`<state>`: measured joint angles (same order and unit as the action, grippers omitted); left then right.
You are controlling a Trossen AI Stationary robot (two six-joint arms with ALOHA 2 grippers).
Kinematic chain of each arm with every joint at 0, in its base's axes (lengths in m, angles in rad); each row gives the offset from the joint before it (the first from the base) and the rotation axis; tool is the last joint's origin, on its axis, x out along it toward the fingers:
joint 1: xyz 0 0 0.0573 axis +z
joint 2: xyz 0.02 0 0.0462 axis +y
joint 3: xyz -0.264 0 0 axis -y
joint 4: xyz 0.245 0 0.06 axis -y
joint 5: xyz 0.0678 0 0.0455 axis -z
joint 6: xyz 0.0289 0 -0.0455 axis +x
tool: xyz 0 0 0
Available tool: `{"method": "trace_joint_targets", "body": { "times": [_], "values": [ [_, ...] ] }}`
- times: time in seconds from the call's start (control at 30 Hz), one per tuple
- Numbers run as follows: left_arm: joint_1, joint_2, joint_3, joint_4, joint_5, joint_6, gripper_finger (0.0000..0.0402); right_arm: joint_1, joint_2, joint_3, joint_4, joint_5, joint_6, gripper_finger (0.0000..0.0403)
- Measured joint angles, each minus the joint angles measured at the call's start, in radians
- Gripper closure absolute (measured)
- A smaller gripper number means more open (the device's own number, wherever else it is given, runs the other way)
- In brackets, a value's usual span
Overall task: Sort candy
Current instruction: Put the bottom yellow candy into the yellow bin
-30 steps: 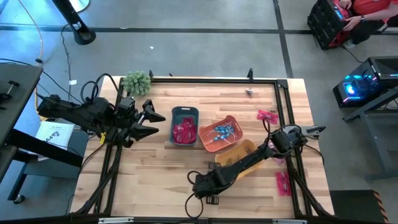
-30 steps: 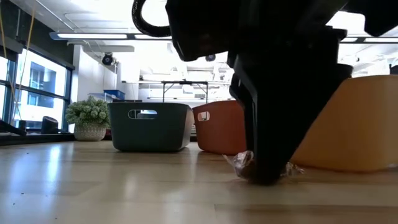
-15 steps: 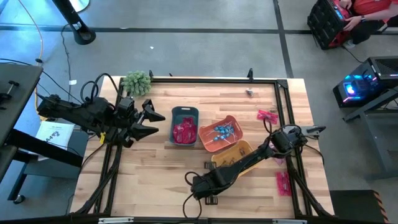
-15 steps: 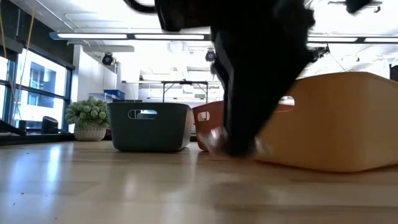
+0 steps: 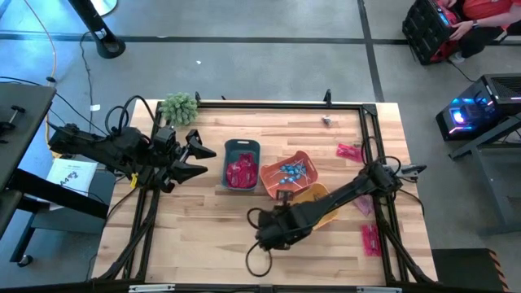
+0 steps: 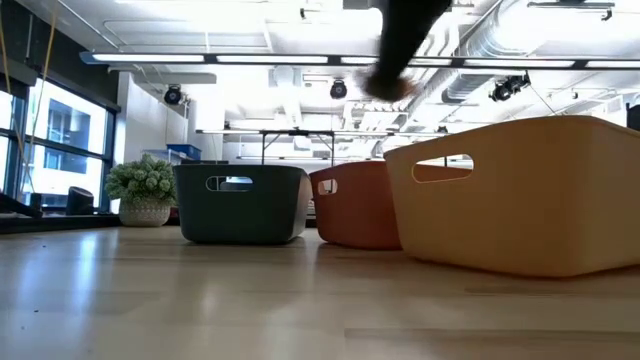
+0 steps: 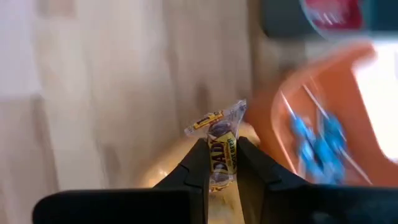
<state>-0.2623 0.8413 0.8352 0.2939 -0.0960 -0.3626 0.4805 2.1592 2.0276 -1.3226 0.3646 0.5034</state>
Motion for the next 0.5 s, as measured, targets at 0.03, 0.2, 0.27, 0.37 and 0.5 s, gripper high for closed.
{"method": "trace_joint_targets", "body": {
  "times": [0.03,0.2,0.27,0.37,0.5],
  "values": [
    [0.000,0.000,0.000,-0.001,0.000,0.000,0.0163,0.008,-0.010,-0.004,-0.037,0.002,0.025,0.0368],
    [0.000,0.000,0.000,0.000,-0.001,0.000,0.0163,0.068,-0.039,-0.052,-0.174,-0.001,0.143,0.0368],
    [0.000,0.000,0.000,0.000,-0.002,0.000,0.0163,0.091,-0.062,-0.089,-0.177,-0.019,0.188,0.0363],
    [0.000,0.000,0.000,0.000,-0.007,0.000,0.0163,0.113,-0.092,-0.166,-0.153,-0.058,0.271,0.0354],
    [0.000,0.000,0.000,0.003,-0.023,0.000,0.0163,0.125,-0.146,-0.290,-0.054,-0.088,0.404,0.0352]
  ]
}}
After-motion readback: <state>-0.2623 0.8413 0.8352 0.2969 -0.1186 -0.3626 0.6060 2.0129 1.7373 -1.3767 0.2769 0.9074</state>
